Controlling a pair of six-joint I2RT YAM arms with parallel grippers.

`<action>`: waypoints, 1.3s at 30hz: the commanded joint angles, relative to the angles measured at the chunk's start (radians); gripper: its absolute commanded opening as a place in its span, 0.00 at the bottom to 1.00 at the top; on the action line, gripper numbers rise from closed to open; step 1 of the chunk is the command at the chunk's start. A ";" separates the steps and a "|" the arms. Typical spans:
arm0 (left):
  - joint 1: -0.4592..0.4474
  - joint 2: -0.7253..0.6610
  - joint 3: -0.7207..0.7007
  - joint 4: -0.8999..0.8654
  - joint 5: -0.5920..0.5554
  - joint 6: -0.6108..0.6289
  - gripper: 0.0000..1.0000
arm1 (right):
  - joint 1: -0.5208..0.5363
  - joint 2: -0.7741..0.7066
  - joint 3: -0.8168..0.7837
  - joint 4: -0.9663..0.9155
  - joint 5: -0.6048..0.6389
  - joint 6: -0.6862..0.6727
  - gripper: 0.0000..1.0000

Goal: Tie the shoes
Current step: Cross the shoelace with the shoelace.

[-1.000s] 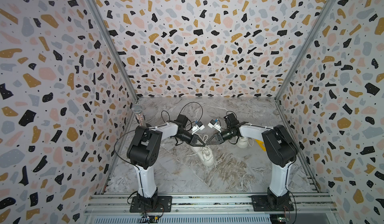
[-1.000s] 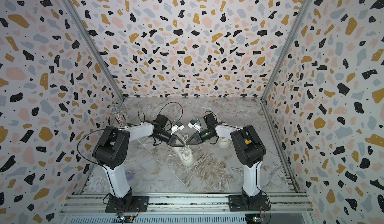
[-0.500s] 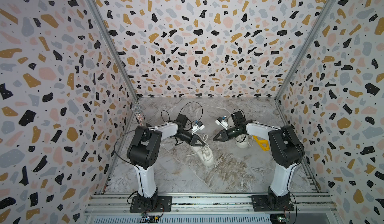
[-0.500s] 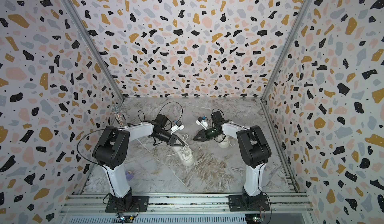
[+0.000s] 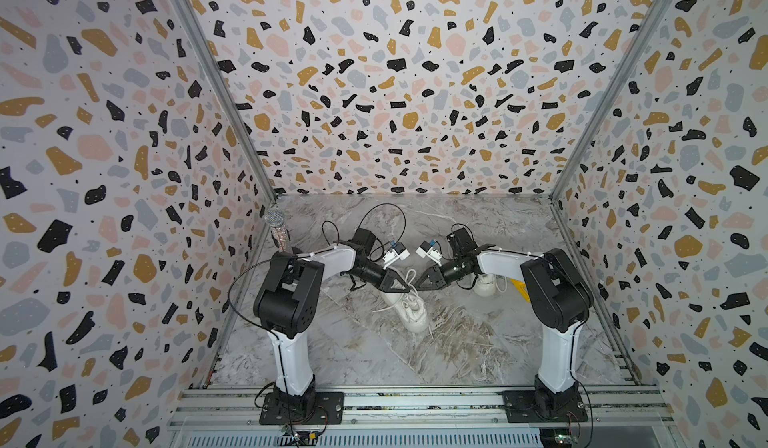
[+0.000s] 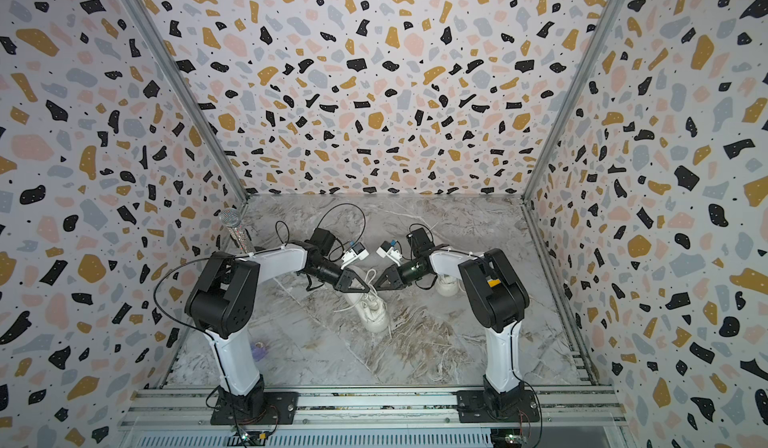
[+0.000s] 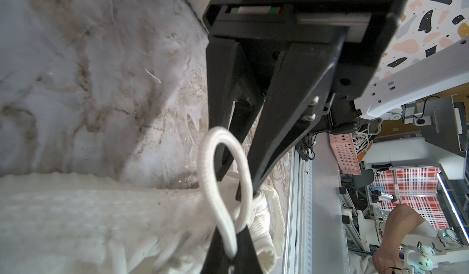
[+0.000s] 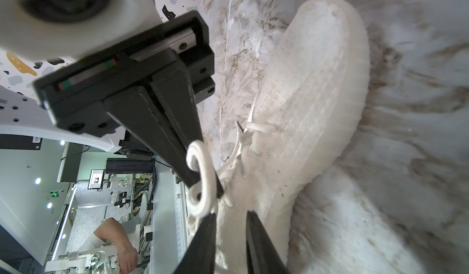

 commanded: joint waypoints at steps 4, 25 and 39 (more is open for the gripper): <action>-0.001 -0.016 0.006 -0.008 0.001 0.019 0.00 | 0.000 -0.031 -0.003 0.015 -0.077 0.009 0.27; -0.001 -0.025 0.004 -0.008 0.014 0.016 0.00 | -0.005 0.002 0.020 -0.019 -0.095 0.006 0.27; -0.001 -0.030 0.001 -0.008 0.022 0.019 0.00 | -0.036 0.048 0.050 -0.054 0.019 0.018 0.24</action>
